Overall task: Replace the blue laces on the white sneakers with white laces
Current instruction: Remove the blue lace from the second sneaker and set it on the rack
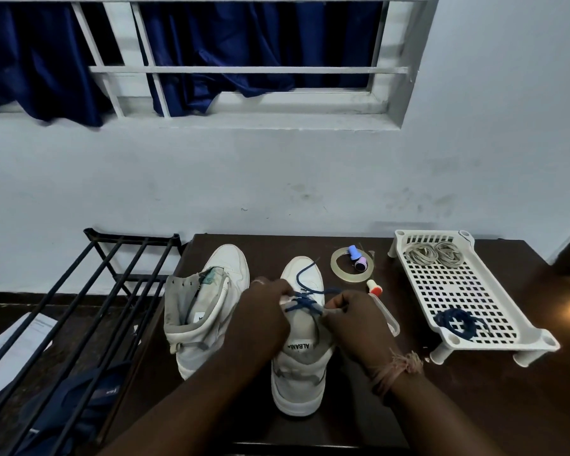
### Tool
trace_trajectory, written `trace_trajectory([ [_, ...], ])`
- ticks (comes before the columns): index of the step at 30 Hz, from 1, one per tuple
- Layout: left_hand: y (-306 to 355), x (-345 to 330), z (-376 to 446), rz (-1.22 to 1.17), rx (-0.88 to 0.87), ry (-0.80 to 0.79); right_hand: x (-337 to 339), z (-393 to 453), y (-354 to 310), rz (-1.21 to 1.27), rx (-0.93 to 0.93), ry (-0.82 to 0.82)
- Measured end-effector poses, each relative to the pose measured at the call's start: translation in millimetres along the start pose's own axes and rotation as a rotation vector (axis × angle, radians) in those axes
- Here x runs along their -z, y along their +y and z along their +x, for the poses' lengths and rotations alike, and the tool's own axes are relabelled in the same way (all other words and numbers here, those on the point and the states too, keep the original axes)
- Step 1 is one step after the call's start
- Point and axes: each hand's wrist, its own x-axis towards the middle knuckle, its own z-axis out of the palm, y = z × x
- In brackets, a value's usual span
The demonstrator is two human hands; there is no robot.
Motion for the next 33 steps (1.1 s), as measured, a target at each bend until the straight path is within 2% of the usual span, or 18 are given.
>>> trace_trajectory([
  [3, 13.7, -7.8, 0.1, 0.189, -0.261, 0.042, -1.4, 3.1, -1.6, -0.014, 0.017, 0.0],
  [5, 17.9, -9.8, 1.4, 0.299, -0.284, 0.033, -0.9, 6.2, -2.8, -0.007, 0.014, -0.035],
  [11, 21.8, -14.8, 13.7, 0.426, -0.331, 0.046, 3.2, 9.4, -1.9, 0.018, 0.014, -0.077],
  [13, 22.0, -11.6, 15.6, 0.352, -0.222, 0.102, 4.3, 11.2, -1.8, 0.01, 0.009, -0.072],
  [15, 20.2, -2.7, 20.5, 0.238, -0.032, 0.158, 4.9, 11.7, -1.5, 0.005, 0.004, -0.07],
  [18, 12.1, 10.4, 26.4, 0.032, 0.137, 0.132, 3.4, 10.2, -1.3, 0.011, -0.01, -0.057],
  [20, 13.0, 13.1, 23.4, -0.089, 0.06, 0.098, 2.2, 9.7, -1.1, 0.009, -0.011, -0.044],
  [22, 17.5, 10.1, 20.1, -0.09, -0.14, 0.098, 1.1, 10.5, -1.5, 0.0, -0.009, -0.039],
  [25, 22.4, 2.2, 16.3, 0.236, -0.378, 0.101, -0.6, 11.2, -2.3, 0.0, -0.001, -0.026],
  [28, 20.4, -5.4, 12.8, 0.558, -0.41, 0.066, -0.6, 8.9, -3.0, 0.005, -0.002, -0.011],
  [30, 16.6, -9.9, 11.6, 0.607, -0.412, 0.142, 0.6, 7.5, -2.4, -0.001, -0.005, -0.008],
  [33, 12.9, -12.0, 11.7, 0.522, -0.426, 0.186, -0.3, 6.9, -2.5, -0.012, 0.0, -0.001],
])
